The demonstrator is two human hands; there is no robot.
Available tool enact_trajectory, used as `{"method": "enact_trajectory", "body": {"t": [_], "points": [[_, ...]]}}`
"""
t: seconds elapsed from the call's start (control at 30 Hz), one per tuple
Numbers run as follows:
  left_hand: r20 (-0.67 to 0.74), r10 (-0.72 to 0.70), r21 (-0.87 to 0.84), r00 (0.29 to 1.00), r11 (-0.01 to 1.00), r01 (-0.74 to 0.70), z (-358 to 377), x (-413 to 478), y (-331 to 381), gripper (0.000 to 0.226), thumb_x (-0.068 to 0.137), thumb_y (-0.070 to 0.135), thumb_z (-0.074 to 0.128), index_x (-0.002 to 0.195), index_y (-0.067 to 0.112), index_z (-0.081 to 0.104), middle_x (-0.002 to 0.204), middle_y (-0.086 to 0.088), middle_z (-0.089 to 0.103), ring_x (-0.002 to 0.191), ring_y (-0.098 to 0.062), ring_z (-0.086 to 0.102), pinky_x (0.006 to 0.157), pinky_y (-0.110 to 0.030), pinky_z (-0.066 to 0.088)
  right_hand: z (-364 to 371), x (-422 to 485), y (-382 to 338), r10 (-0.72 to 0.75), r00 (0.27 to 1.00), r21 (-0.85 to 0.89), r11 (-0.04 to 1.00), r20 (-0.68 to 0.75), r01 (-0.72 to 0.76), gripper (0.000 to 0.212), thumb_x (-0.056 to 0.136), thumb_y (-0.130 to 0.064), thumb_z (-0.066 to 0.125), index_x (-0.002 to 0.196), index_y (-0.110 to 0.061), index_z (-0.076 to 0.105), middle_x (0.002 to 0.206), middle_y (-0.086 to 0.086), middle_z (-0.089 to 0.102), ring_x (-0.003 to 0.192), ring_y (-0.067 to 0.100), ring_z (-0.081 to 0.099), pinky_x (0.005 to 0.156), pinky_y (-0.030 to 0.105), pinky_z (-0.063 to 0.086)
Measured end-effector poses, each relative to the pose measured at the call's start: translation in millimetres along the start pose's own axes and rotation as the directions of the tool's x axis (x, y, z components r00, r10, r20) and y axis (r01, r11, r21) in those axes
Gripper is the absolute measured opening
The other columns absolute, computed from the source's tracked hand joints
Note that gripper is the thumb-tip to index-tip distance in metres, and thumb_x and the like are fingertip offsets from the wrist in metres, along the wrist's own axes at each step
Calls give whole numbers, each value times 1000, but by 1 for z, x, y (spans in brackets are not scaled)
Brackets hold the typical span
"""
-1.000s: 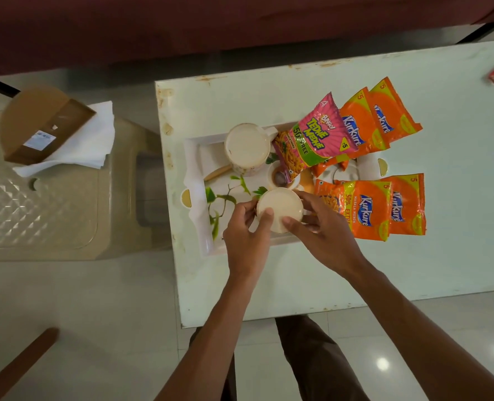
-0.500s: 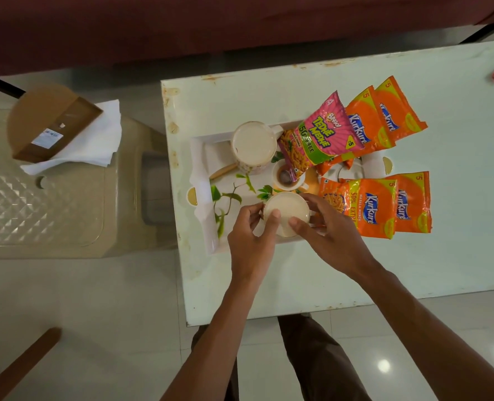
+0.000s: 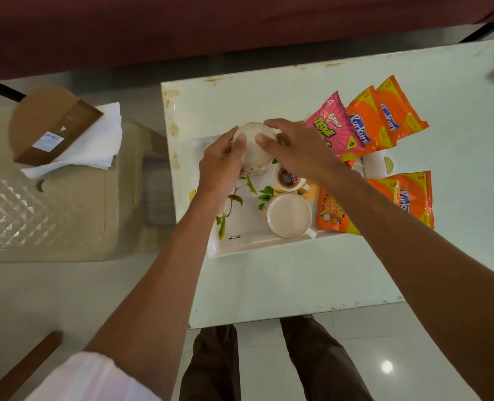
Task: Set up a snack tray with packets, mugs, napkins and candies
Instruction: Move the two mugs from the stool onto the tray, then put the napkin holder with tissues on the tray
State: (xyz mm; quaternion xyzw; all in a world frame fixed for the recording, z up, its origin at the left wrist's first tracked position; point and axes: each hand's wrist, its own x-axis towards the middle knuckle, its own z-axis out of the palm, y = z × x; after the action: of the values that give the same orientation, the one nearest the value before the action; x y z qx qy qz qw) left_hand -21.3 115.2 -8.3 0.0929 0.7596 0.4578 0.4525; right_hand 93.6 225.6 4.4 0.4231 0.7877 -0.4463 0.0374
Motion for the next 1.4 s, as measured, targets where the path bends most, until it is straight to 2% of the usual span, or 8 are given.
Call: {"method": "enact_trajectory", "body": {"t": [0.37, 0.6, 0.77, 0.87, 1.0, 1.1, 1.17, 1.4], "points": [[-14, 124, -17, 992, 992, -125, 17, -20, -16, 30, 101, 14, 60, 131, 11, 64, 117, -17, 71, 110, -29, 70, 81, -48, 64, -10, -5, 15, -65, 997, -154, 986, -49, 57, 38, 99, -26, 54, 136, -18, 59, 132, 3, 64, 120, 19, 59, 97, 24, 41], [23, 140, -51, 990, 989, -139, 25, -26, -19, 29, 101, 12, 59, 130, 7, 60, 119, -17, 67, 114, -28, 68, 66, -18, 61, -17, -6, 26, -92, 996, -196, 977, -8, 88, 38, 100, -23, 52, 138, -20, 57, 139, 1, 59, 127, 19, 54, 104, 26, 40], [-21, 85, 3, 996, 996, -85, 16, -26, -21, 41, 101, 31, 60, 140, 17, 57, 115, -8, 71, 92, -8, 73, 80, -34, 64, -20, -16, 22, -115, 989, -156, 983, -93, 99, 36, 102, -22, 49, 137, -16, 58, 126, 6, 68, 111, 18, 65, 90, 19, 46], [-67, 27, -94, 997, 995, -34, -13, -31, -18, 44, 102, 36, 58, 143, 19, 55, 130, -8, 65, 110, -19, 70, 87, -37, 62, -32, -26, 16, -101, 962, -105, 992, -255, 76, 33, 101, -22, 47, 130, -18, 62, 118, 1, 72, 90, 9, 66, 70, 10, 44], [-187, 40, -226, 982, 971, -83, -81, -62, -14, 40, 104, 32, 53, 142, 19, 53, 134, -6, 65, 115, -18, 69, 91, -34, 60, -49, -42, -7, -56, 943, 27, 997, -328, 69, 28, 101, -23, 50, 123, -19, 66, 108, -6, 71, 94, 1, 64, 75, 6, 45], [-307, 37, -272, 951, 954, -125, -136, -88, -13, 39, 104, 32, 55, 139, 15, 57, 129, -5, 70, 114, -19, 71, 94, -36, 59, -47, -54, -41, -88, 954, 80, 990, -287, 116, 24, 100, -23, 52, 119, -20, 67, 101, -9, 71, 88, -2, 64, 72, -2, 41], [-374, 27, -304, 927, 941, -149, -166, -102, -14, 33, 104, 28, 53, 133, 13, 60, 124, -6, 73, 113, -21, 72, 91, -32, 60, -38, -59, -65, -108, 968, 121, 983, -228, 138, 23, 98, -24, 54, 116, -22, 68, 102, -10, 71, 91, -1, 66, 74, 3, 44], [-496, 47, -256, 867, 946, -198, -253, -88, -19, 16, 101, 26, 60, 113, 26, 70, 112, 1, 77, 109, -17, 73, 92, -38, 58, 35, -47, -149, -179, 982, 155, 970, -55, 185, 21, 98, -29, 57, 115, -29, 68, 105, -20, 70, 94, -11, 62, 68, -1, 44]]}}
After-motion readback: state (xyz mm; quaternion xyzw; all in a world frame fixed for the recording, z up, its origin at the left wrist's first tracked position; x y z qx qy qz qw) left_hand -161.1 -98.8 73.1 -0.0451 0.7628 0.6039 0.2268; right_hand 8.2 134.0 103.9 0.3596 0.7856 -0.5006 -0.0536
